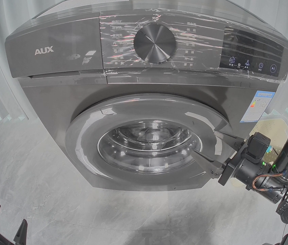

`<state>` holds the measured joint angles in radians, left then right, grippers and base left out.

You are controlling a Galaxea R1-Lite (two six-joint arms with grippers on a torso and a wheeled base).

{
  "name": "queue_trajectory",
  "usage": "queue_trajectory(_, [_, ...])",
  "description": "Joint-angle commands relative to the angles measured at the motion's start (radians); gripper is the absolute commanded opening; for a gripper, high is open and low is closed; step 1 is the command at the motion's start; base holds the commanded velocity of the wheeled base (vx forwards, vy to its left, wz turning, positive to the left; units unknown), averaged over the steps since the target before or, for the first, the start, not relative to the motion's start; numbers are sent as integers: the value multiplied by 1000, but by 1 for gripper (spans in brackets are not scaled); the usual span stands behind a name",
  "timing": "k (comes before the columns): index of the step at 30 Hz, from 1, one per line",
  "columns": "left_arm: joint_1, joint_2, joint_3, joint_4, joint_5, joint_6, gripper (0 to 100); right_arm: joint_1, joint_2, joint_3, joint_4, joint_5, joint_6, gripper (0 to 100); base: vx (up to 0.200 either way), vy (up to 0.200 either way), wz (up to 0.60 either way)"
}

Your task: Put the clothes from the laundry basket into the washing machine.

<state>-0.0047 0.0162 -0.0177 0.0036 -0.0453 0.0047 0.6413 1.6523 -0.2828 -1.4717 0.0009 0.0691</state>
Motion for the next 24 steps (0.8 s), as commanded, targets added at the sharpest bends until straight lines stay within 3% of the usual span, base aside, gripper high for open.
queue_trajectory(1, [0,-16,15,1,-1,0,100,31,-23,68,8,13,0,100,0,0,0])
queue_trajectory(6, [0,-16,15,-1,1,0,100,81,-131,171,11,33,-6,100,0,0,0])
queue_trajectory(12, [0,-16,15,1,1,-2,100,54,-304,272,44,25,-25,100,0,0,0])
queue_trajectory(14, [0,-16,15,1,1,0,100,11,-364,283,117,14,-14,100,0,0,0])
queue_trajectory(19, [-1,-16,15,1,1,0,100,-129,-605,283,340,4,-40,100,0,0,0])
queue_trajectory(21, [-1,-16,15,1,1,-2,100,-206,-732,283,501,7,-74,100,0,0,0])
queue_trajectory(24, [0,-16,15,1,1,-2,100,-282,-890,283,637,11,-95,100,0,0,0])
